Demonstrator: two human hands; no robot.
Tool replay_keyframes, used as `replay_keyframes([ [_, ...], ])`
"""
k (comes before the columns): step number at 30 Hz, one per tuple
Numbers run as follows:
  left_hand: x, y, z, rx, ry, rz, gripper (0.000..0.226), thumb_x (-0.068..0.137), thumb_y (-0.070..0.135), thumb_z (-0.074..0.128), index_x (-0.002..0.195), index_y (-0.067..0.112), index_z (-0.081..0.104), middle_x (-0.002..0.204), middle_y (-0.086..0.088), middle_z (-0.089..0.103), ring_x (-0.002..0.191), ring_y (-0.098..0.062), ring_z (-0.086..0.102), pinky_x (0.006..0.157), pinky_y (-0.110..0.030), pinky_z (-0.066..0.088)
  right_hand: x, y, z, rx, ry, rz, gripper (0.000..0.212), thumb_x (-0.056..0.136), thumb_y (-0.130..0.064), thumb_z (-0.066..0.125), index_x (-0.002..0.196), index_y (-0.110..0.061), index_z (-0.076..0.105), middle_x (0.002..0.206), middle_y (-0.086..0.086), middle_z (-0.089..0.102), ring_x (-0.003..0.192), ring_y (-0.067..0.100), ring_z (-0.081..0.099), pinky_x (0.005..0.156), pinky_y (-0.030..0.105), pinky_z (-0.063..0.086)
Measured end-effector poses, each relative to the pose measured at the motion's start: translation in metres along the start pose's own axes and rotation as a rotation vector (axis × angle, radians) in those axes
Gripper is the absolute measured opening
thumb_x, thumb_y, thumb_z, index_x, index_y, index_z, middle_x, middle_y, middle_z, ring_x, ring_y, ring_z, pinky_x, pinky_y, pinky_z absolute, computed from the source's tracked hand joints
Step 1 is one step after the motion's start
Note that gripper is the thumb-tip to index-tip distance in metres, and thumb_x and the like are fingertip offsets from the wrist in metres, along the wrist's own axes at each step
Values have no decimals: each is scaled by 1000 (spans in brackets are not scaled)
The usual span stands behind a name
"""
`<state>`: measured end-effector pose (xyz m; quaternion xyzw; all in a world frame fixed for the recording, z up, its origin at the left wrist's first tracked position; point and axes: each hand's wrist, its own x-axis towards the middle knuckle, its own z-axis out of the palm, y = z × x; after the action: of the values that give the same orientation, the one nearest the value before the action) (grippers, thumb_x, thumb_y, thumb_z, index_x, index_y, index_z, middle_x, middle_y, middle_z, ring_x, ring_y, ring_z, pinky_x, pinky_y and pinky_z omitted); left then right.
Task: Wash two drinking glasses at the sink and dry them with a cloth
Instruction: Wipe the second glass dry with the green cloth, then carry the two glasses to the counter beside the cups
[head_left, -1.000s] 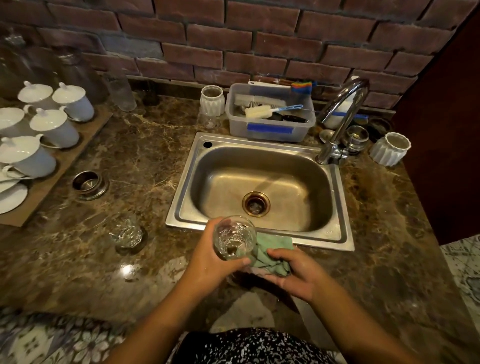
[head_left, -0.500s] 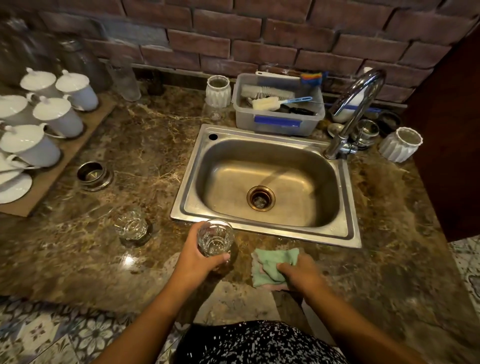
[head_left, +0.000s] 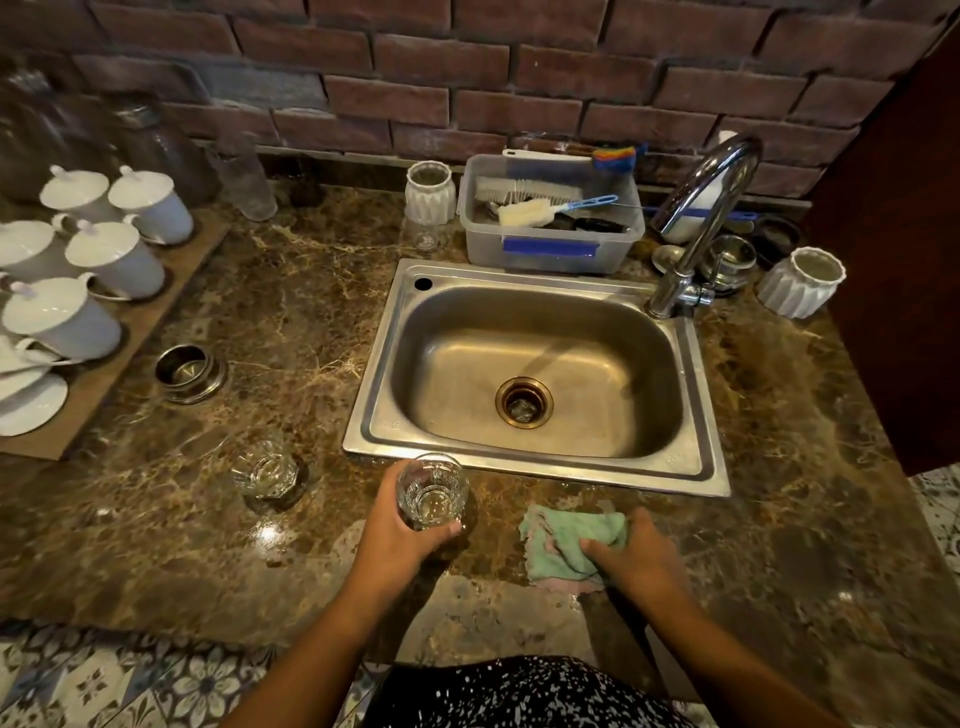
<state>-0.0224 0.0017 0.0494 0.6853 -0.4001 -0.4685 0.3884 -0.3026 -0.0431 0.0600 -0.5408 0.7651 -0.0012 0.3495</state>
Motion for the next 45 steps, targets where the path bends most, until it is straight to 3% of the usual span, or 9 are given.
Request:
replay_keyframes([
  [6, 3, 1, 5, -19, 32, -8, 80, 69, 1, 89, 128, 34, 45, 120, 22, 56, 109, 13, 50, 80, 2, 37, 0, 3, 0, 45, 5, -26, 41, 83, -44, 76, 105, -20, 51, 108, 4, 66, 88, 19, 59, 79, 34, 51],
  [12, 6, -2, 6, -39, 57, -23, 85, 68, 2, 90, 135, 30, 46, 127, 11, 59, 121, -12, 54, 96, -19, 41, 7, 7, 0, 39, -32, -9, 48, 82, -47, 76, 112, -16, 56, 109, 5, 66, 98, 23, 63, 84, 37, 54],
  [18, 8, -2, 8, -53, 99, -27, 86, 68, 2, 90, 138, 26, 46, 132, 3, 58, 126, -15, 53, 99, -19, 42, 12, 10, 2, 62, -38, -5, 48, 82, -45, 77, 113, -15, 57, 111, 6, 67, 100, 24, 64, 87, 39, 54],
  [22, 8, 0, 10, -67, 130, -34, 86, 69, 4, 90, 138, 27, 45, 133, 3, 57, 126, -17, 53, 109, -35, 43, 12, 10, 3, 49, -34, 3, 49, 82, -46, 76, 114, -14, 57, 112, 6, 67, 102, 25, 64, 86, 38, 53],
  [26, 12, 2, 11, -76, 162, -34, 86, 69, 2, 89, 136, 28, 43, 131, 1, 57, 124, -18, 54, 105, -29, 41, 11, 10, 4, 66, -23, 3, 49, 82, -45, 76, 115, -14, 59, 112, 6, 67, 101, 24, 64, 85, 37, 52],
  [32, -2, -1, 14, -118, 164, -118, 94, 78, -6, 80, 154, 17, 29, 146, -2, 49, 135, -19, 47, 117, -37, 36, 15, 15, 4, 101, -48, 13, 51, 81, -45, 78, 117, -13, 62, 113, 7, 69, 101, 24, 65, 85, 34, 52],
  [37, -46, -13, 45, -4, 334, -261, 51, 87, 3, 73, 128, 22, 50, 133, -11, 56, 124, -28, 56, 95, -38, 50, 19, 19, 7, 89, -49, -20, 51, 77, -51, 76, 113, -16, 64, 107, 4, 71, 96, 23, 68, 83, 36, 55],
  [40, -56, -2, 66, 69, 241, -185, 34, 91, 4, 67, 111, 28, 54, 115, 5, 56, 113, -22, 59, 83, -28, 51, 21, 22, 6, 126, -54, -39, 46, 83, -50, 71, 112, -16, 66, 105, 5, 72, 95, 23, 68, 84, 38, 57],
  [45, -33, 22, 100, 379, 19, 214, 24, 100, 16, 58, 122, 23, 61, 121, 10, 57, 113, -7, 54, 101, -34, 50, 23, 26, 0, 119, -61, -99, 38, 90, -48, 62, 106, -14, 68, 102, 8, 73, 91, 24, 68, 79, 34, 56],
])
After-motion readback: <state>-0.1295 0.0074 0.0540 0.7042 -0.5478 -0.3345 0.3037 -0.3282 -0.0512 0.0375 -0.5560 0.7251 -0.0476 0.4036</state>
